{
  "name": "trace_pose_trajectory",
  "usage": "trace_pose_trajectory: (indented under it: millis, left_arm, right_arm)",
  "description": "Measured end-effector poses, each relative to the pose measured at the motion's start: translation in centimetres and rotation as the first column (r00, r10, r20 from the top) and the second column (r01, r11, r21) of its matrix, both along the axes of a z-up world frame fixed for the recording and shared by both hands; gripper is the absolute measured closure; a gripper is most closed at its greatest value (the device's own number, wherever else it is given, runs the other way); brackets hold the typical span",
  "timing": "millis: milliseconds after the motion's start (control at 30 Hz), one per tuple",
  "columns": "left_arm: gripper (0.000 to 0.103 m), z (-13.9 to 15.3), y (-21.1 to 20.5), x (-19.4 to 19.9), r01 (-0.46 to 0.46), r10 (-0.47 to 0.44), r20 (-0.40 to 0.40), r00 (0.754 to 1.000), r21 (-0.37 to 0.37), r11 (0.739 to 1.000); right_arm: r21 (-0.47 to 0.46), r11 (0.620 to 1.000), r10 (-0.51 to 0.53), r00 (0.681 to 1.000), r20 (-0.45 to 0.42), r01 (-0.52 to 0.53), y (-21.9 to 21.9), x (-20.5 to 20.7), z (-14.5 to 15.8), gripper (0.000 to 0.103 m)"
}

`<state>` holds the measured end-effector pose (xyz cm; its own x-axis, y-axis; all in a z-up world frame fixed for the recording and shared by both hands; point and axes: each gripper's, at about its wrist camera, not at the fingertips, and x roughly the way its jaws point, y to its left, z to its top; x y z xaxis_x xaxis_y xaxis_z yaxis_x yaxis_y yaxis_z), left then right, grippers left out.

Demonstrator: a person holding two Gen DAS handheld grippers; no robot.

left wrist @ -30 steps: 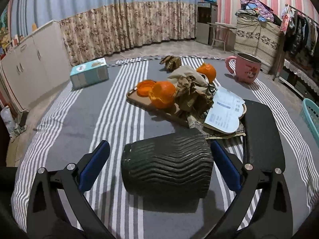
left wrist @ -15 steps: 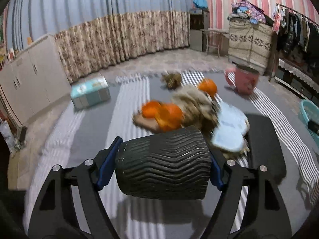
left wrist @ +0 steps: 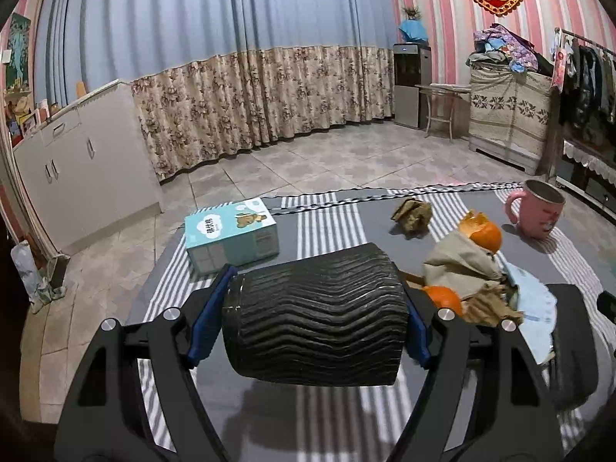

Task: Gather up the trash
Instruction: 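Grasp the black ribbed cylinder with the left tool while the right tool grasps the receipt, then carry the cylinder and receipt over the basket with both tools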

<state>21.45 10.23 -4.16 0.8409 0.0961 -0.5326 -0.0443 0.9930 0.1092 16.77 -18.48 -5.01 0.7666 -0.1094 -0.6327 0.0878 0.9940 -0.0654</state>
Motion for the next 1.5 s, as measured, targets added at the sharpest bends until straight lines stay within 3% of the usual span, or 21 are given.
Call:
trace_pose_trajectory:
  millis: [233,633,833,867,1200,1500]
  left_arm:
    - [0.028,-1.3,1.8,0.4,-0.007,0.006,-0.012,1.000,-0.036,0.999]
    - [0.028,-1.6,2.8,0.4,-0.021,0.021,0.004,1.000,-0.049,0.999]
    - [0.028,-1.7,2.9,0.4,-0.018,0.018,0.000,1.000,-0.048,0.999]
    - [0.028,-1.7,2.8,0.4,-0.019,0.019,0.000,1.000,-0.045,0.999]
    - [0.028,-1.8,2.3,0.4,-0.026,0.026,-0.006,1.000,-0.022,0.999]
    - [0.028,-0.4,0.9,-0.6,-0.013,0.013,-0.012,1.000,-0.013,1.000]
  right_arm:
    - [0.020,1.000,0.004,0.998,-0.061,-0.003,4.0,3.3,-0.4,0.011]
    - [0.023,0.999,-0.022,0.987,-0.161,0.026,6.7,7.1,-2.0,0.012]
    - [0.070,0.998,0.008,0.979,-0.204,0.006,6.2,7.7,-2.9,0.041]
    - [0.076,0.997,0.021,0.978,-0.206,-0.005,6.3,7.6,-2.9,0.041]
    - [0.121,0.991,0.074,0.989,-0.129,-0.058,4.4,6.2,-1.8,0.042]
    - [0.102,0.991,0.095,0.994,-0.061,-0.088,1.8,4.8,0.5,0.042]
